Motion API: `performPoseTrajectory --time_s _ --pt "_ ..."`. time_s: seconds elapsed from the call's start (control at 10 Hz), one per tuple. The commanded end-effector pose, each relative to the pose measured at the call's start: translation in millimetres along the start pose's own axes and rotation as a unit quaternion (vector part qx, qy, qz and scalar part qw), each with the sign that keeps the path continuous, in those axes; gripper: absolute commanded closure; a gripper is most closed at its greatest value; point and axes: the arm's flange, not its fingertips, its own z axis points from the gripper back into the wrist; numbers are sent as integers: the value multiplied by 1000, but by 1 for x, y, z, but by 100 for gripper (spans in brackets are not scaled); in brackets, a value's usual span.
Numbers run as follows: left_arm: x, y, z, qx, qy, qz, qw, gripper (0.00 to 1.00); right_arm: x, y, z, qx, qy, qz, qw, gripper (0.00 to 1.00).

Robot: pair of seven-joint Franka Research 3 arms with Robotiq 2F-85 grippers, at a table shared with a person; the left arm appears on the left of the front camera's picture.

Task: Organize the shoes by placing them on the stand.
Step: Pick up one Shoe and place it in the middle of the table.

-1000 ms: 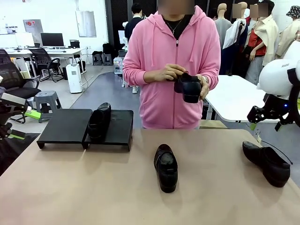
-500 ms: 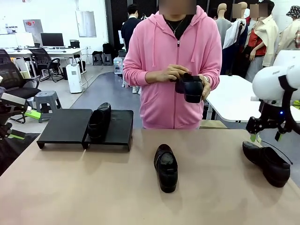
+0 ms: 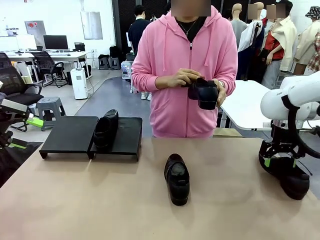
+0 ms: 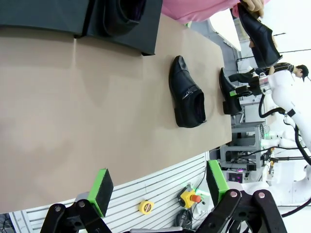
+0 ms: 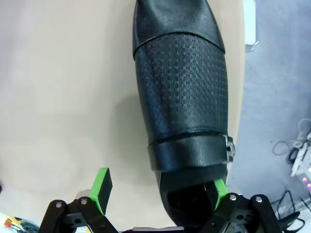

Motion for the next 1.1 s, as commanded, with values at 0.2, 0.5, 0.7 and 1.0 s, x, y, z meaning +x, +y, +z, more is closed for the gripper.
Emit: performPoseTrajectory --time_s 0.2,0.5,0.7,1.0 --pt "-1 1 2 3 2 -4 1000 0 15 2 -1 5 31 -30 999 0" --pt "-1 1 2 3 2 -4 1000 0 13 6 -2 -4 59 -10 998 60" --pt "-1 1 2 3 2 -4 1000 0 10 9 -2 -4 69 -3 998 100" --pt "-1 1 2 3 2 -4 1000 0 11 13 -9 -11 87 8 996 100"
